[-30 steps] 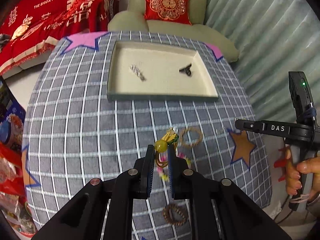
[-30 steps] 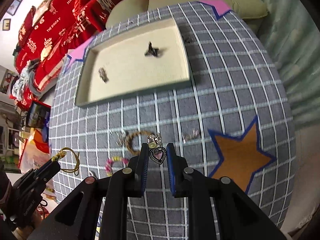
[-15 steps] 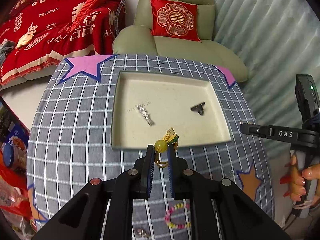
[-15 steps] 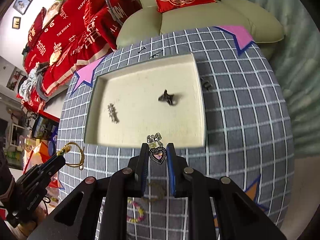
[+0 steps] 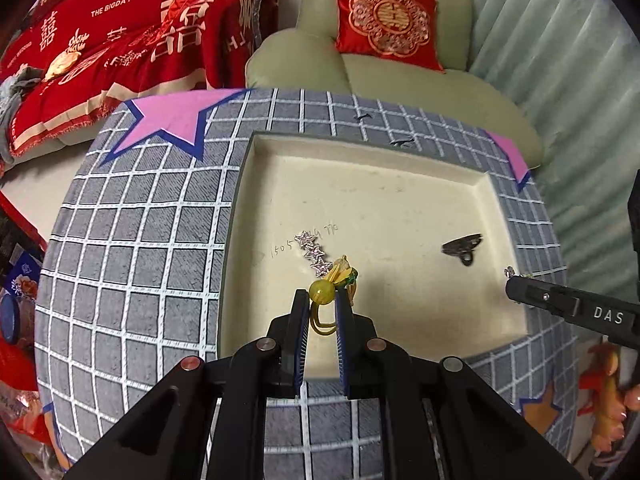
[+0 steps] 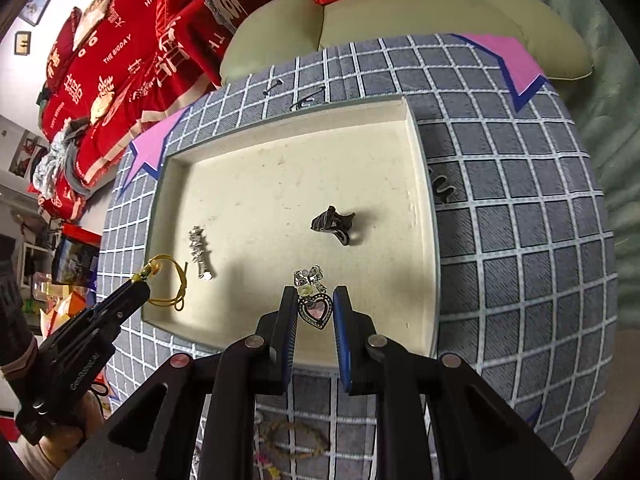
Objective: Organize jewelry
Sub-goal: 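Carry the yellow hair tie and heart pendant over the white tray, then open the right tool to drop the heart pendant while the left tool releases the hair tie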
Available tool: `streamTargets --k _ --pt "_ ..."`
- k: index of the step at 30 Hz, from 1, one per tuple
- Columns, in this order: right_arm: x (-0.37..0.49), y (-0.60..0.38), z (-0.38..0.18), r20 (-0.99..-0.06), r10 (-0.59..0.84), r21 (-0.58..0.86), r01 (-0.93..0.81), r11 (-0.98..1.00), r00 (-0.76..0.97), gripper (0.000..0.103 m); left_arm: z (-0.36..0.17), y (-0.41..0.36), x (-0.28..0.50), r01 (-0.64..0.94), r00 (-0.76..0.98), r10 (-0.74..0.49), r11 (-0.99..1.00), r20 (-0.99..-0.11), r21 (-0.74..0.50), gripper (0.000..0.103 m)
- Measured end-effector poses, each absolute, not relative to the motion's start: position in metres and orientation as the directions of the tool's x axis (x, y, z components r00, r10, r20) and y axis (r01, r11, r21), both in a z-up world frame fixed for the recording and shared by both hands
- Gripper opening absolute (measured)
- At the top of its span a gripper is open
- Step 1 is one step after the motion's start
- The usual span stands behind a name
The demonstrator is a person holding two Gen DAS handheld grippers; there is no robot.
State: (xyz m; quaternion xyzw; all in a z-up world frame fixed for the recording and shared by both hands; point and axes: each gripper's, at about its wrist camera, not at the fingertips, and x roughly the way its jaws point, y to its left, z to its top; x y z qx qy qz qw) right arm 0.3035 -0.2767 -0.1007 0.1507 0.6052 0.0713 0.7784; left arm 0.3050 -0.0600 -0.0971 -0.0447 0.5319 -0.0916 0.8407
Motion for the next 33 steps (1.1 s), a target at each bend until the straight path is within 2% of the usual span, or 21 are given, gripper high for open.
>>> streamTargets --k 13,27,30,32,33 --pt "0.323 -0.275 -0.138 -0.936 0.278 0.301 0.08 0.95 0.218 0.019 -0.13 -0.072 0.319 0.119 0.373 -0.133 0.988 -0.918 -0.095 0.022" --pt "0.325 -0.27 -0.153 -0.948 0.244 0.262 0.064 0.963 0.206 0.021 -0.148 -0.084 0.319 0.158 0.346 -0.039 0.987 -0.937 0.017 0.022" --pt "0.326 -0.267 -0.153 -0.942 0.264 0.28 0.052 0.959 0.206 0.036 -0.148 -0.088 0.317 0.169 0.35 -0.023 0.985 -0.936 0.039 0.022" --pt "0.326 -0.266 -0.152 -0.941 0.27 0.285 0.049 0.957 0.206 0.057 -0.147 -0.09 0.317 0.175 0.351 -0.022 0.984 -0.936 0.042 0.022" --pt "0.326 -0.266 -0.151 -0.943 0.261 0.277 0.052 0.959 0.208 0.058 -0.146 -0.091 0.317 0.176 0.353 -0.03 0.984 -0.935 0.035 0.023"
